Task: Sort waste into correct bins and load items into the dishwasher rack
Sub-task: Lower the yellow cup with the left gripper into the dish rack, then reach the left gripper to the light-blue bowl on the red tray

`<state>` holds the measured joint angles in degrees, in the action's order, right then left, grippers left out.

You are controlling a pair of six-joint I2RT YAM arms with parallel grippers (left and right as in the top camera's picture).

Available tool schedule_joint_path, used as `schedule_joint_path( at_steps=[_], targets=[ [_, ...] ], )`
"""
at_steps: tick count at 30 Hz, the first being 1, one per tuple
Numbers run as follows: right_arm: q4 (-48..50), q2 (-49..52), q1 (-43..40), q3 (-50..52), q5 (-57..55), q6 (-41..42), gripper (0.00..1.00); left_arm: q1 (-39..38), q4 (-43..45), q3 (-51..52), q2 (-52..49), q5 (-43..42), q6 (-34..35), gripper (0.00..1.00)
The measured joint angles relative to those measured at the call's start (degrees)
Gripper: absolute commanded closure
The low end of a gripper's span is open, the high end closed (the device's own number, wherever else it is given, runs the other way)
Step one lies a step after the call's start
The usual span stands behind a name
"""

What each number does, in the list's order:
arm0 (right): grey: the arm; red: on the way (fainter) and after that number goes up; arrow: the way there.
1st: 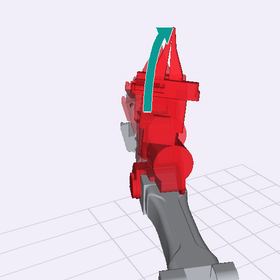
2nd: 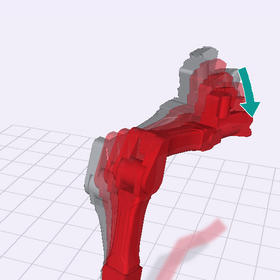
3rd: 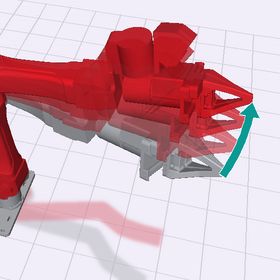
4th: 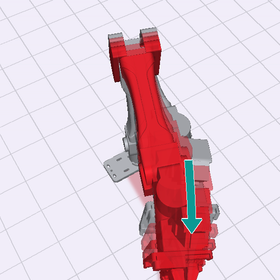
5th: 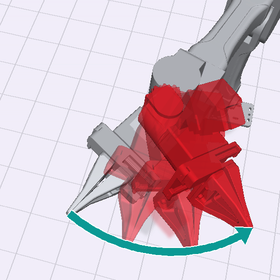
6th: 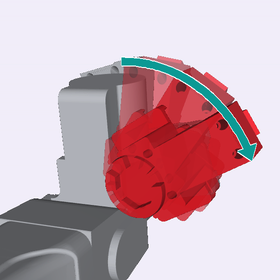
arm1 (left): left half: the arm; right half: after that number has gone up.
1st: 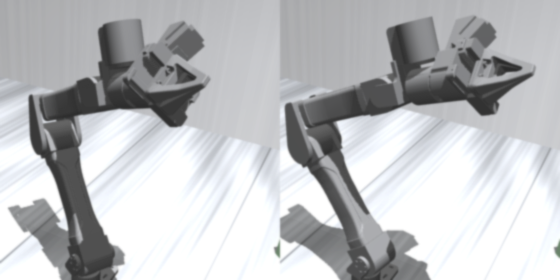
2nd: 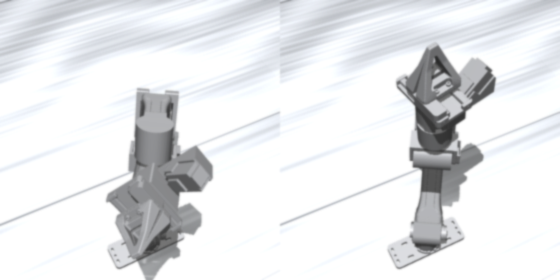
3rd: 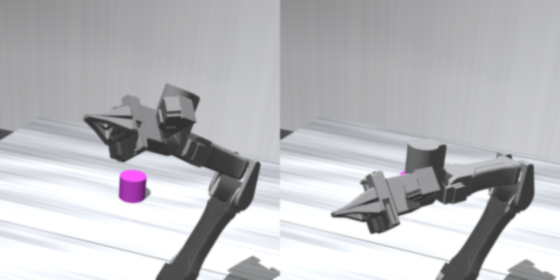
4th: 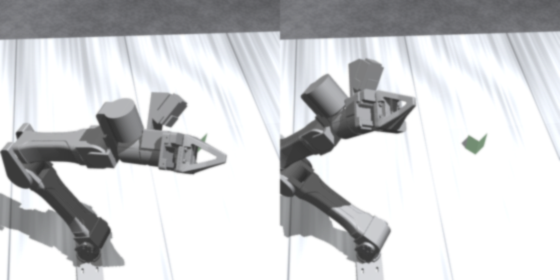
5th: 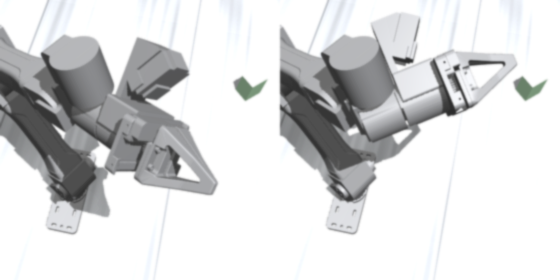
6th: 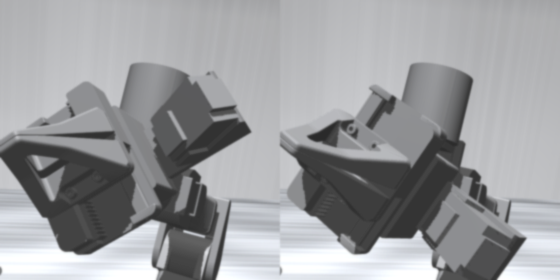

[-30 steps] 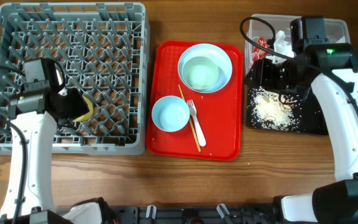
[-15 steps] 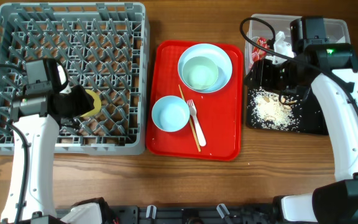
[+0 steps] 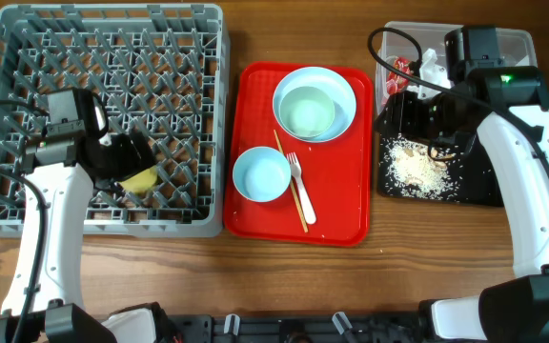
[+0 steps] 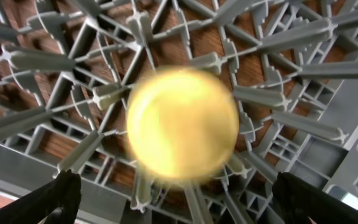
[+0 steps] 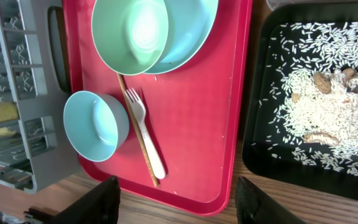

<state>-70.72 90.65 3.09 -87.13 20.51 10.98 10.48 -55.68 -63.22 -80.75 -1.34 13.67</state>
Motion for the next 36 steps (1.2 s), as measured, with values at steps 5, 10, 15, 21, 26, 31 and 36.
schedule_joint_path(
  at_steps=[5, 10, 15, 21, 26, 31, 36],
  targets=[
    [0.0, 0.0, 0.0, 0.0, 0.0, 0.0, 0.40, 0.0, -2.1, -0.7, 5.5, -6.8, 0.2, 0.15],
    [0.0, 0.0, 0.0, 0.0, 0.0, 0.0, 0.40, -0.4, -7.3, -0.9, 8.1, -17.7, 0.3, 0.95],
    [0.0, 0.0, 0.0, 0.0, 0.0, 0.0, 0.40, -9.8, -9.4, 4.4, 6.1, -17.1, 3.5, 0.96],
    [-0.3, 0.0, 0.0, 0.0, 0.0, 0.0, 0.40, -17.2, -9.2, 11.0, 5.6, -7.4, 14.2, 0.96],
    [-0.5, 0.0, 0.0, 0.0, 0.0, 0.0, 0.40, -17.2, -10.8, 12.0, 5.6, -5.3, 16.7, 0.81],
    [-0.6, 0.0, 0.0, 0.0, 0.0, 0.0, 0.36, -17.2, -9.3, 11.9, 5.6, -5.1, 17.9, 0.64],
    [-0.9, 0.0, 0.0, 0.0, 0.0, -0.3, 0.00, -17.3, -7.9, -0.9, 4.9, -4.9, 14.0, 0.40]
  ],
)
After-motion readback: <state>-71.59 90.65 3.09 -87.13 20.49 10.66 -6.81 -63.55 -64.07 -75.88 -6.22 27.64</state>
